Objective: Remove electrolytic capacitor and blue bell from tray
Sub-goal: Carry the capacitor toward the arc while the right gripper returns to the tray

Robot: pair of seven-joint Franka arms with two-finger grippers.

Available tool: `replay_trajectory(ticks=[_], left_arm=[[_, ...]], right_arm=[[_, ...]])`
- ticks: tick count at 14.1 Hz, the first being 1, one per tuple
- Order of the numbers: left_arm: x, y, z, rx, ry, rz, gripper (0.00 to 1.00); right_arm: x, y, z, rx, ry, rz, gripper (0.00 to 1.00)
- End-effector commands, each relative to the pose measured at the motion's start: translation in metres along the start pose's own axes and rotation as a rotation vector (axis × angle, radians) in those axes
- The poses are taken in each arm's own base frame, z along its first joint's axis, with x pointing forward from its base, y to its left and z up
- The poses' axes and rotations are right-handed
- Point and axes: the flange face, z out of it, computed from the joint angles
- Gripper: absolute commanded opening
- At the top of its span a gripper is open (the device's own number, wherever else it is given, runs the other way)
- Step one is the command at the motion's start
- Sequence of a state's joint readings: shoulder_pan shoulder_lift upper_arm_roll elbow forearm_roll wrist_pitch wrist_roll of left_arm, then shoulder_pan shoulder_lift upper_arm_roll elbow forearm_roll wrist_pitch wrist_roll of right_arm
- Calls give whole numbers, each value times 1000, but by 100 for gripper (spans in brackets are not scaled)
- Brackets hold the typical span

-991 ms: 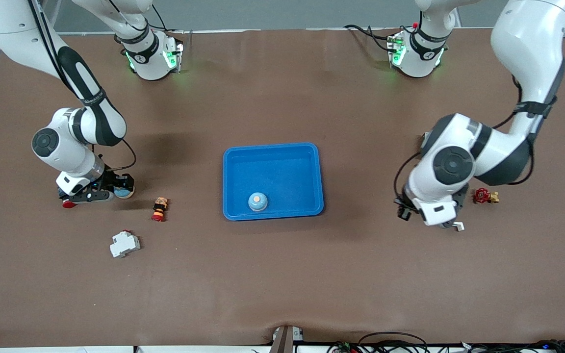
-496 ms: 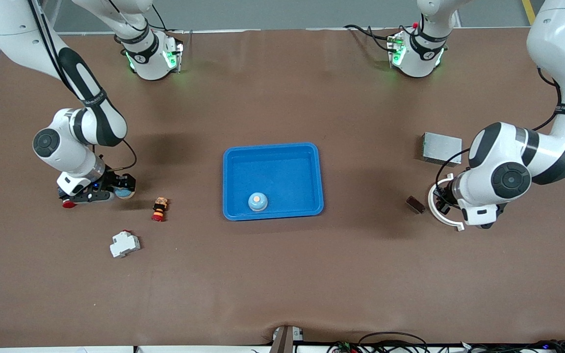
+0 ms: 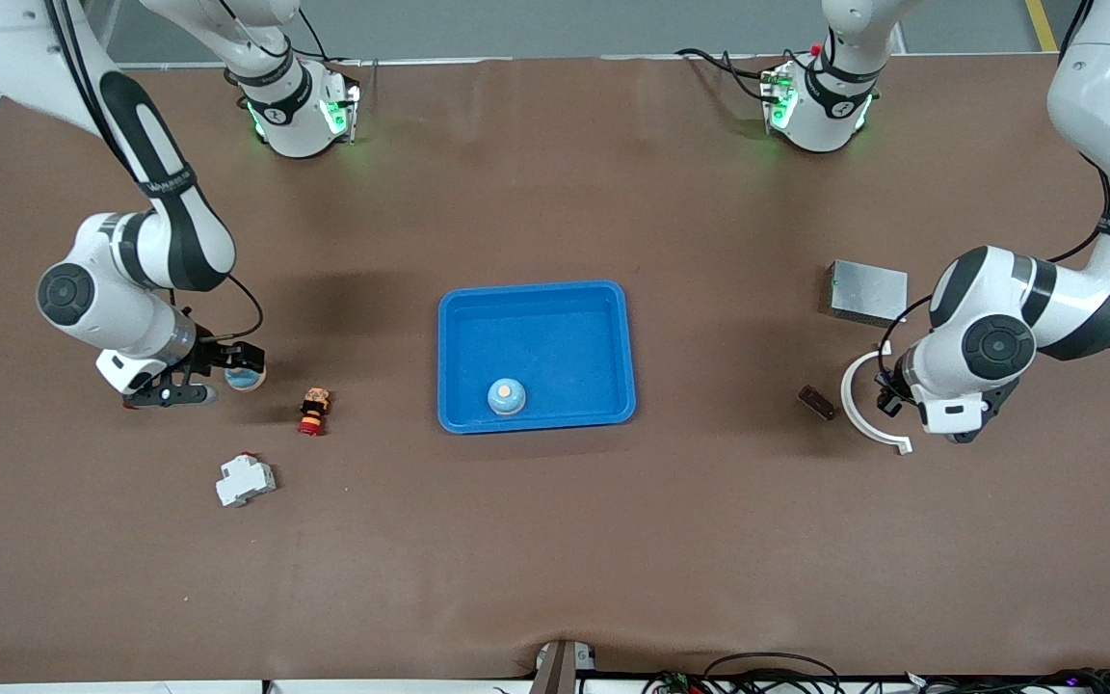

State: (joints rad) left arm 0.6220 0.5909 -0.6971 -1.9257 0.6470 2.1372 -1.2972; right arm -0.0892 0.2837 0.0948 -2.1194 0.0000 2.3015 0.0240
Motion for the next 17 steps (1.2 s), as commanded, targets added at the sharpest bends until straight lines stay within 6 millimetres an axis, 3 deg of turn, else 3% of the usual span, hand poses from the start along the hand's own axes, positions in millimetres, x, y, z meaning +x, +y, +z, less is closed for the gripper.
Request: replay_trajectory(ticks=[1, 3, 4, 6, 8, 12, 17], left_arm=[[4, -4, 11, -24, 11, 24, 0], [5, -5, 17, -19, 14, 38, 0], [10, -11, 22, -16, 7, 27, 11], [7, -16, 17, -6, 19, 32, 50], [8, -13, 21, -11, 9, 66, 100], [19, -16, -7, -27, 55, 92, 100], [1, 9, -91, -118, 140, 121, 100]], right_arm=[[3, -81, -54, -9, -27, 118, 100], [1, -148, -67, -17, -5, 209, 100], [-1, -175, -76, -11, 18, 240, 100], [-2, -213, -74, -12, 39, 278, 100], [2, -241, -65, -5, 48, 303, 100], [17, -294, -54, 14, 69, 340, 100], [43, -323, -42, 37, 85, 346, 100]])
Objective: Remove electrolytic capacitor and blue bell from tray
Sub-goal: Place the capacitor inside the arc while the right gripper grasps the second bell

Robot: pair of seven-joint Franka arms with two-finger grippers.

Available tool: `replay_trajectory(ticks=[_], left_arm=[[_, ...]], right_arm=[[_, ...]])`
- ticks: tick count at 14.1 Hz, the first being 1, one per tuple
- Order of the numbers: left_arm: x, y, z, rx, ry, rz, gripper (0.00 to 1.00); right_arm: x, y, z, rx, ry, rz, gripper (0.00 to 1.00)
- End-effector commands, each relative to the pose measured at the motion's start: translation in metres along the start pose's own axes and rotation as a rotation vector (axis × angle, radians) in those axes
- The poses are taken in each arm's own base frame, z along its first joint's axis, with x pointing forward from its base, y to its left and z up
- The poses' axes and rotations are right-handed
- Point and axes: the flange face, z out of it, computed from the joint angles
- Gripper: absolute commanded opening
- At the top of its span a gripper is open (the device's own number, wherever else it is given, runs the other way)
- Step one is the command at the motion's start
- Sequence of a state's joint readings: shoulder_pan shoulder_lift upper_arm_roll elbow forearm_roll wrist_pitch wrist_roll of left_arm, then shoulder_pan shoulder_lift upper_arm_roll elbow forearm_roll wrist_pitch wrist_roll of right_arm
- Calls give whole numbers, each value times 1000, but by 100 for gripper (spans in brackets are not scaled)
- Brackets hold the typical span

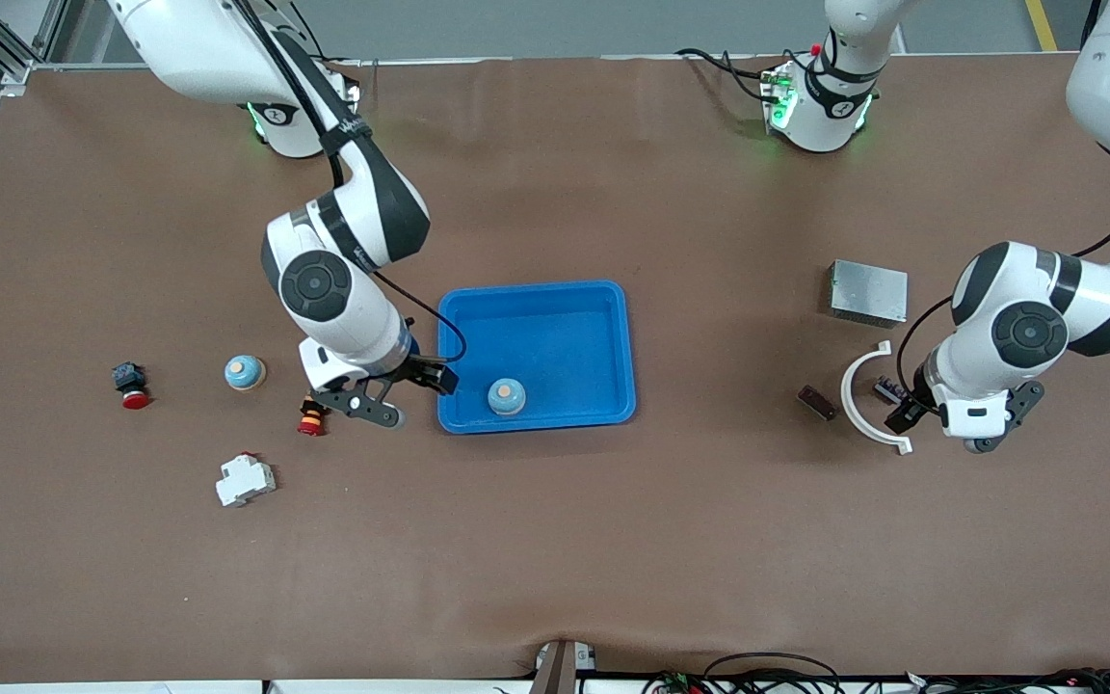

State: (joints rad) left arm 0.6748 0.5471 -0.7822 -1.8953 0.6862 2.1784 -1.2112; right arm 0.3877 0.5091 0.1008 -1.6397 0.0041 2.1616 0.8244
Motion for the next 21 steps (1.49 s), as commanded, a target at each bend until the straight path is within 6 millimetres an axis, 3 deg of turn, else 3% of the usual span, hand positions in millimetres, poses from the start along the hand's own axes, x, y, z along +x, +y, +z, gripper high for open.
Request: replay_trajectory(ticks=[1, 5, 7, 14, 18, 21], left_arm=[[0, 5, -50, -15, 65, 44, 100], [21, 8, -93, 13, 83, 205, 100], [34, 8, -126, 0, 68, 291, 100], [70, -13, -233, -110, -30, 518, 100], [55, -25, -287, -78, 44, 575, 100], [37, -27, -309, -78, 34, 600, 100]], right_arm=[[7, -17, 19, -13, -4, 26, 100], [-12, -44, 59, 10, 16, 79, 100], [-17, -51, 77, 12, 18, 87, 100], [-22, -69, 101, 27, 19, 132, 100], [-27, -85, 120, 26, 16, 136, 100], [-35, -89, 123, 18, 9, 137, 100]])
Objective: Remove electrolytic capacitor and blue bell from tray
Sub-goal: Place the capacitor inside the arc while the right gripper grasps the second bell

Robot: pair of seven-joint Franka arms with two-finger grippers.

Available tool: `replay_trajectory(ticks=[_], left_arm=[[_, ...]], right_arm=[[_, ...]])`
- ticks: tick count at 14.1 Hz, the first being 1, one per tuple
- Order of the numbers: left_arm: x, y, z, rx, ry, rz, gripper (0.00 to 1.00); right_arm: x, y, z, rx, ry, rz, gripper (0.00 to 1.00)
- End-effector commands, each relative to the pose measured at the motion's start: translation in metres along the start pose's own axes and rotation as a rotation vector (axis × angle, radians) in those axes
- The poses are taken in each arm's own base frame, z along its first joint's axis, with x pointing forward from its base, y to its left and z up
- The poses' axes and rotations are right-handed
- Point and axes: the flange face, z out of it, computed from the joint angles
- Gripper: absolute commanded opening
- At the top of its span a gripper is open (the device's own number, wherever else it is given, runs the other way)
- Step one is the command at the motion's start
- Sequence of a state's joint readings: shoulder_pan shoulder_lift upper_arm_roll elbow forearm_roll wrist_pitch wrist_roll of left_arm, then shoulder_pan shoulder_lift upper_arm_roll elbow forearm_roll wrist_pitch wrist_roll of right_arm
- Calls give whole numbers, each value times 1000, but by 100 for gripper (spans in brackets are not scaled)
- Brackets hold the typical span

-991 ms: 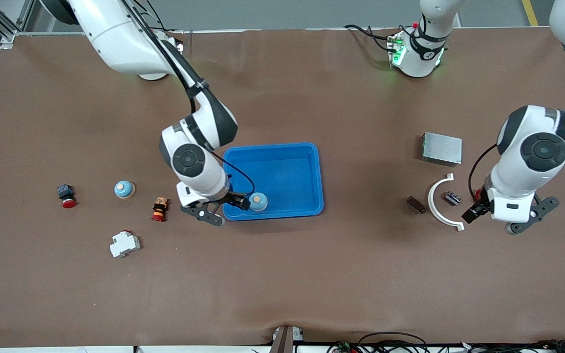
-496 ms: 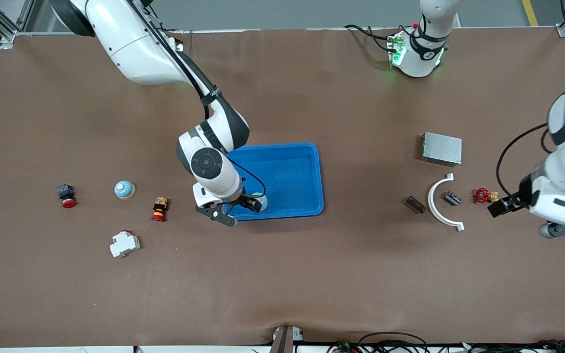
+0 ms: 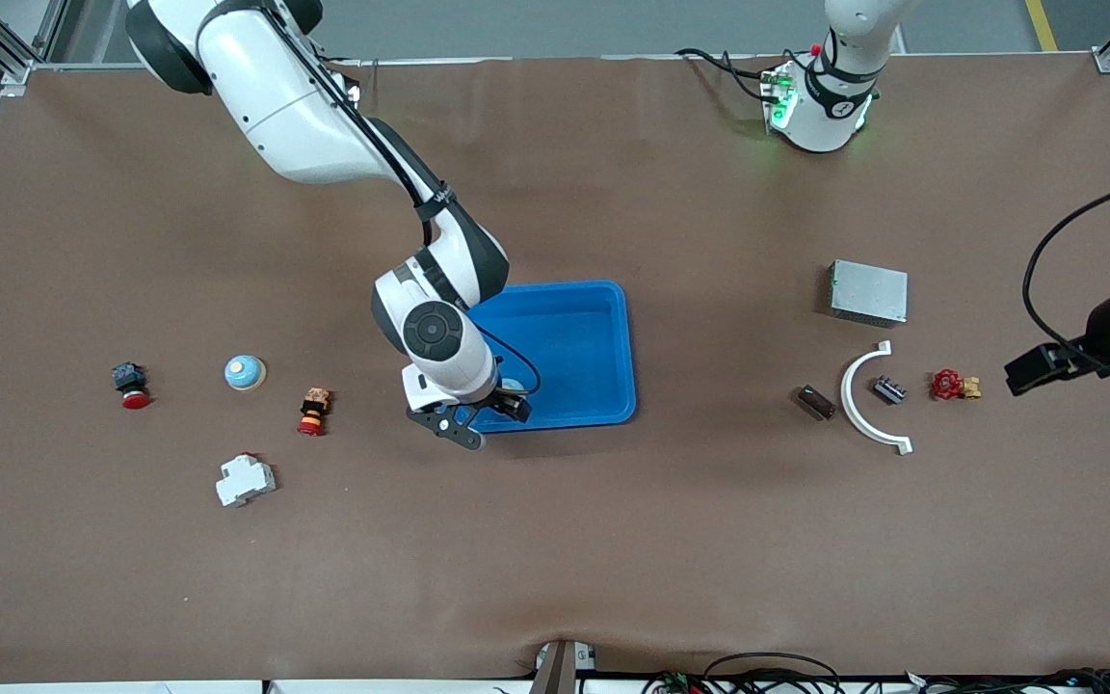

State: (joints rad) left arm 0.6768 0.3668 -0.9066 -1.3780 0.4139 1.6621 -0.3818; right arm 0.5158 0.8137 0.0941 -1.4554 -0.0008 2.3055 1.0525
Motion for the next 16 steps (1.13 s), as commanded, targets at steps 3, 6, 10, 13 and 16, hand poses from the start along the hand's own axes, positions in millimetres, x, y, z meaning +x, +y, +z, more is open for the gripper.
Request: replay_trajectory(ticks=[3, 6, 10, 13, 16], left_arm=[[-33, 15, -51, 12, 4, 25, 100], [-51, 43, -67, 73, 14, 57, 100], [-61, 45, -76, 49, -6, 62, 100], [-72, 36, -79, -44, -36, 115, 100], [-91, 26, -84, -44, -42, 141, 100]], right_arm=[[-7, -10, 2, -12, 20, 28, 100], [-8, -9, 6, -16, 18, 28, 100], [-12, -10, 15, -25, 15, 28, 100], [-15, -11, 17, -28, 20, 35, 100], [-16, -12, 17, -28, 21, 33, 96]])
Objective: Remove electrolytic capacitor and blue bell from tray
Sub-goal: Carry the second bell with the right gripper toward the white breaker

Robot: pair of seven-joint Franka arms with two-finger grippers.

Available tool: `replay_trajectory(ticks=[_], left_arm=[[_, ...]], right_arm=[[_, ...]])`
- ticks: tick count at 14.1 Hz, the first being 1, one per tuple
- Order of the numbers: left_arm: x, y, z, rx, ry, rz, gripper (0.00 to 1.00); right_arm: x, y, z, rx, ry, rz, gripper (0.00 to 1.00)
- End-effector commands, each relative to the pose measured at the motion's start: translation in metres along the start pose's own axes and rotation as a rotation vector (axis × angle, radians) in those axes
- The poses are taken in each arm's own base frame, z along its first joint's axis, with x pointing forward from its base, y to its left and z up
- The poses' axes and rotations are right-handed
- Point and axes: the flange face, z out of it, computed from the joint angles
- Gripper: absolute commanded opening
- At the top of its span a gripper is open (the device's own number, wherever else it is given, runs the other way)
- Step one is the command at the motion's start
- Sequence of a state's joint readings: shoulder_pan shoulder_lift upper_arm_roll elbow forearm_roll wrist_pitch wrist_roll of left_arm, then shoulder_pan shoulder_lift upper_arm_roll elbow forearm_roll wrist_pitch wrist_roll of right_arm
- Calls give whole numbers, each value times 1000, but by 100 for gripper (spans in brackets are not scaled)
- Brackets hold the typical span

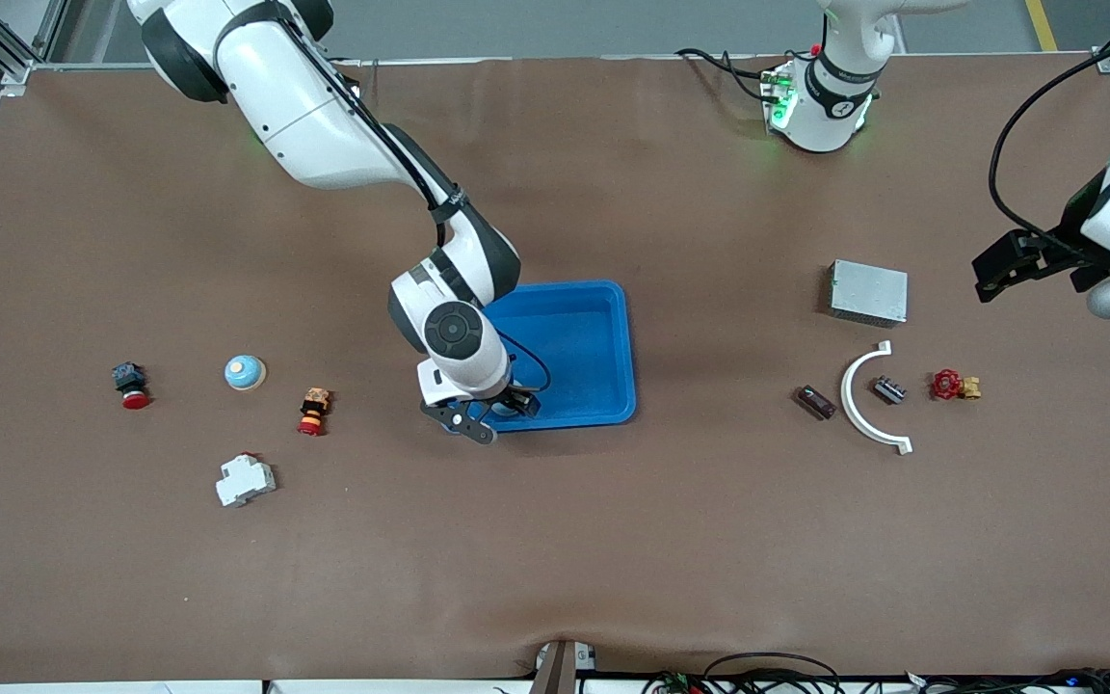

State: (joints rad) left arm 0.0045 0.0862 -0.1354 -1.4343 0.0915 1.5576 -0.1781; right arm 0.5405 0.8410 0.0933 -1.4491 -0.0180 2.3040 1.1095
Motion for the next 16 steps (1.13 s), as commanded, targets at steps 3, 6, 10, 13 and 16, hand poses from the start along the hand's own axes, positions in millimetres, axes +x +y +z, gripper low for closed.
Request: replay_trajectory(ticks=[3, 6, 10, 13, 16], left_arm=[[-47, -5, -5, -3, 4, 23, 100], [-54, -8, -10, -5, 7, 21, 100], [-53, -1, -11, -12, 8, 33, 100], [-51, 3, -21, -65, 22, 30, 100], [-45, 5, -29, -75, 36, 24, 100]], right_arm=[[-1, -8, -3, 4, 18, 24, 22], [-1, -7, -3, -4, 14, 72, 0], [3, -2, -20, -65, -5, 66, 0], [25, -2, -72, -160, -61, 34, 0], [70, 28, -123, -208, -134, -45, 0]])
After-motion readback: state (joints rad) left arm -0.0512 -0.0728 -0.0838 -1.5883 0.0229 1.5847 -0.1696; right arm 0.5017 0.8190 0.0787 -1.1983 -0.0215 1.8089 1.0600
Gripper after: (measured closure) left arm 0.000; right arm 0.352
